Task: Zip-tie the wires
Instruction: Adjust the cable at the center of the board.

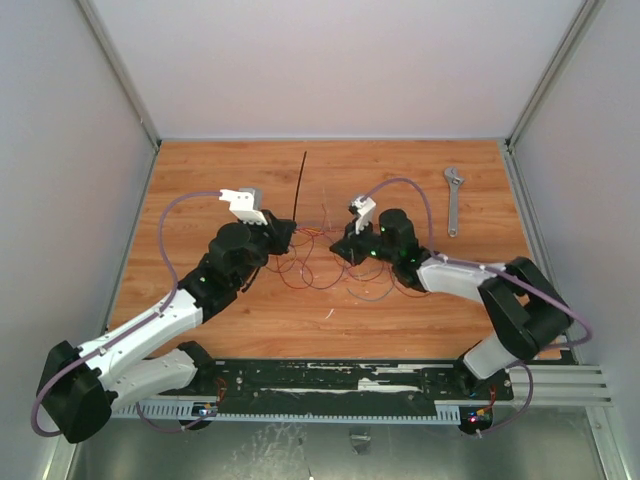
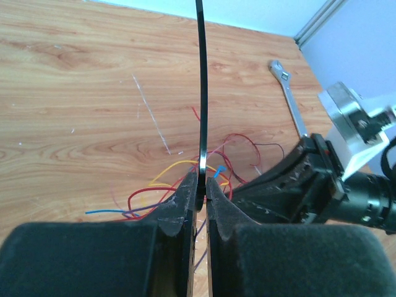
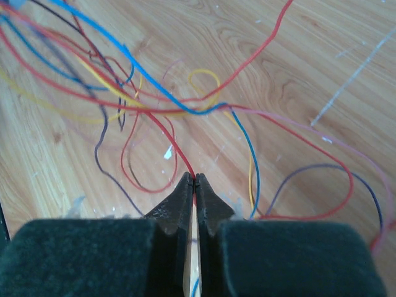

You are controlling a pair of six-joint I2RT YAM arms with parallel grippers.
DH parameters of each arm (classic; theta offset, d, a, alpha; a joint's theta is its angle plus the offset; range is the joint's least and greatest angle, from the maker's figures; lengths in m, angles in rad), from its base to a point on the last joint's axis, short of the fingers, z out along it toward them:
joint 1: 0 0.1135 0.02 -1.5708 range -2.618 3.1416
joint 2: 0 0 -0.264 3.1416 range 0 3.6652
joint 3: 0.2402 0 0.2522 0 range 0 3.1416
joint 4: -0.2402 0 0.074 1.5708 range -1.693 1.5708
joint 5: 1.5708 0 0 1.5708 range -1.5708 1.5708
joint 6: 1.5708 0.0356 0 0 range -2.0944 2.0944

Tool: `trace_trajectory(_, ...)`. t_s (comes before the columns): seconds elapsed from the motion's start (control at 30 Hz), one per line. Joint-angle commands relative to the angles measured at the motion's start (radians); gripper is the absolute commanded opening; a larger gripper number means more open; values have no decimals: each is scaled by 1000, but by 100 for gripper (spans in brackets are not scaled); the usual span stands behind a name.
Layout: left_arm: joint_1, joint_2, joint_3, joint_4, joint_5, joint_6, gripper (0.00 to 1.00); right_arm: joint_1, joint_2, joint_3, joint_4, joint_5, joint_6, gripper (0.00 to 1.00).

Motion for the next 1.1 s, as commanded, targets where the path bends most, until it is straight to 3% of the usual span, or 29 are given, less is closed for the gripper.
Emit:
trace_trajectory(0.0, 10, -28, 14, 15, -12, -6, 0, -19, -127, -79, -114, 82, -51, 0)
trace_trajectory(0.4, 17, -27, 14, 12, -13, -6, 0, -133, -395, -173, -308, 115, -87, 0)
trace_trajectory(1.07, 22, -22, 8, 13, -11, -5, 0, -227, -485, -168, -382, 185, -22, 0)
